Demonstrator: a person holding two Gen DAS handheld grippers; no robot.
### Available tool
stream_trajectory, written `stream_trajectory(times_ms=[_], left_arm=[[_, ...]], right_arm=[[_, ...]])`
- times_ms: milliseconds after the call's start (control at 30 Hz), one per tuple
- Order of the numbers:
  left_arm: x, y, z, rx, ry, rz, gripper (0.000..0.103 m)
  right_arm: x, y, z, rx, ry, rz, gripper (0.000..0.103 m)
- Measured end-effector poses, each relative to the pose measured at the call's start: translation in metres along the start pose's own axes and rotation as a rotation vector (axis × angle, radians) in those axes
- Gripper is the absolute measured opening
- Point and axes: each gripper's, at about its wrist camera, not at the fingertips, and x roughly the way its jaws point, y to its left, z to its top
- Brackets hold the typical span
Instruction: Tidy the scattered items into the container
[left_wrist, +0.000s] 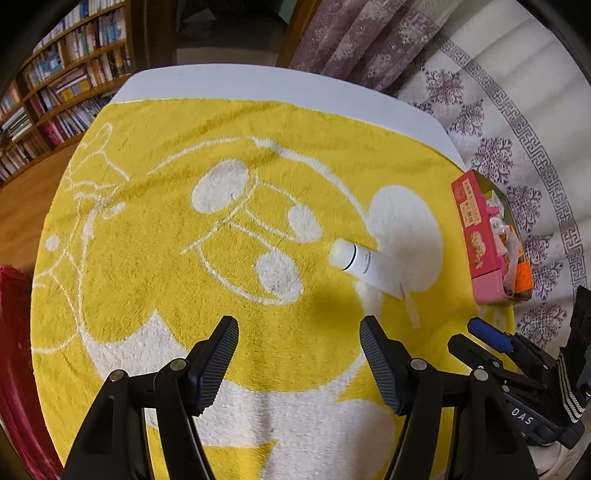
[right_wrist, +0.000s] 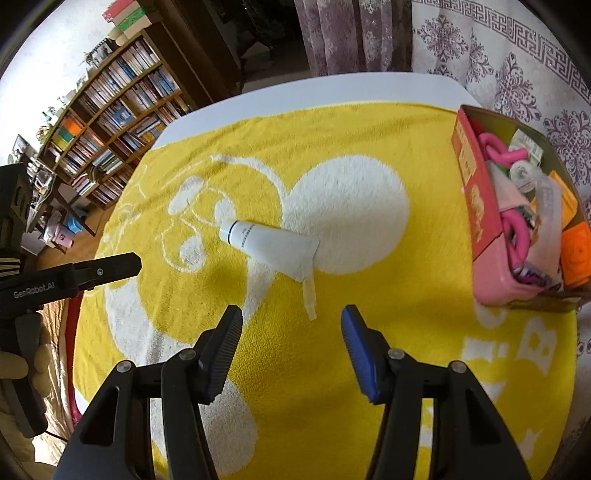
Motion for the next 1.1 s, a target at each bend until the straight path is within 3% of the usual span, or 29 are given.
stream_trajectory(times_ms=[367,800,1100], left_arm=[[0.029,-0.007,0.008,0.103,0.078,-0.034,0.07],[0.05,-0.014,0.025,0.202,0.102,-0.033,0.07],[0.065,-0.04,0.04,0.425,0.082,-0.028,0.07]], right_arm=[[0.027,-0.001,-0.005,0.068,0.033,-0.038,0.049],[0.042,-0.006,0.003,0.115,0.043,-0.065,0.048],[0.054,-0.008,0.01,0.116,0.06,-0.062,0.048]])
